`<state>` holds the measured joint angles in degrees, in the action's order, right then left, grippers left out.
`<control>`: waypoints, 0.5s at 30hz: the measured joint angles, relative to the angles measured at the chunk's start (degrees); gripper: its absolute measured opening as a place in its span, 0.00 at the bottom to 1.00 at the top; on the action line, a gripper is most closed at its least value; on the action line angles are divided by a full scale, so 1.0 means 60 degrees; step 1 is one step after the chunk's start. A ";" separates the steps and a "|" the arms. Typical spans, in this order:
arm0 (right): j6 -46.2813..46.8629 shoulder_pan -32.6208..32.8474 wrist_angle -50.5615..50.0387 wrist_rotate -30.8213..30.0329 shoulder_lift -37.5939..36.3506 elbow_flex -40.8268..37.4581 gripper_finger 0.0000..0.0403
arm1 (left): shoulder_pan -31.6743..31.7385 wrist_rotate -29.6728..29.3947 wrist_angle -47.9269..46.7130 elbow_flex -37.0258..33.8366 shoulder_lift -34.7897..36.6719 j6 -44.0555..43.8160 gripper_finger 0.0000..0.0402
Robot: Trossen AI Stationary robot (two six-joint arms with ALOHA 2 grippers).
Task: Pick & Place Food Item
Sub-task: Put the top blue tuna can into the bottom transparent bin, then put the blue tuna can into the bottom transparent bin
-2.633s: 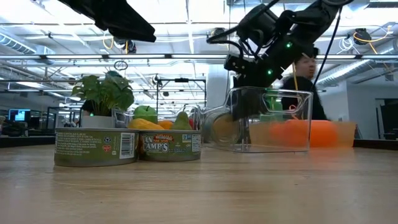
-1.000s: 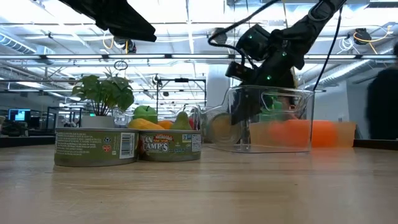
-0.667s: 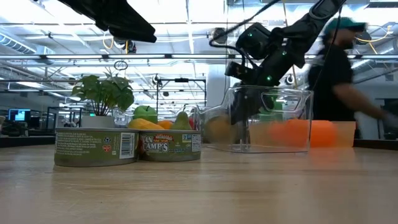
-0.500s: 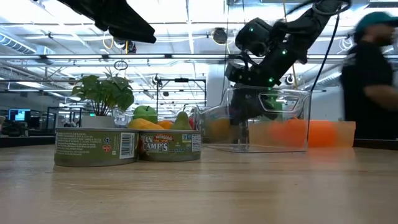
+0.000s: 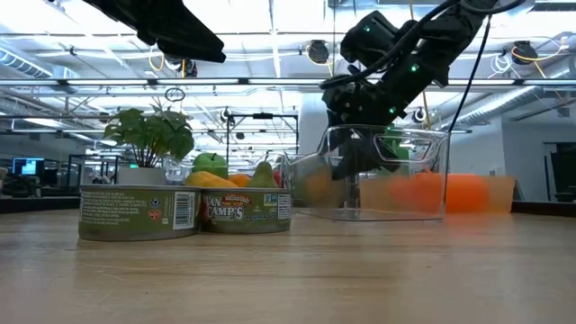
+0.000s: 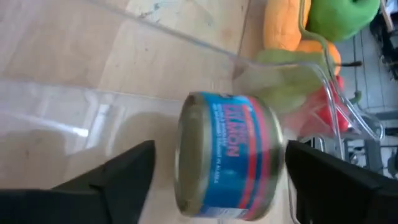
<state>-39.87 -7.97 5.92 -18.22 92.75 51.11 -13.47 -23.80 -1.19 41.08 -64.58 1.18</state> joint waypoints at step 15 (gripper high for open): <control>0.1903 -0.0036 0.0143 -0.0248 -0.0027 0.0000 0.87 | 0.0000 -0.0003 -0.0050 0.0000 0.0000 -0.0073 0.68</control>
<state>-28.45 -8.19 6.78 -19.71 92.59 51.11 -13.47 -23.81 -1.49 41.08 -64.58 0.74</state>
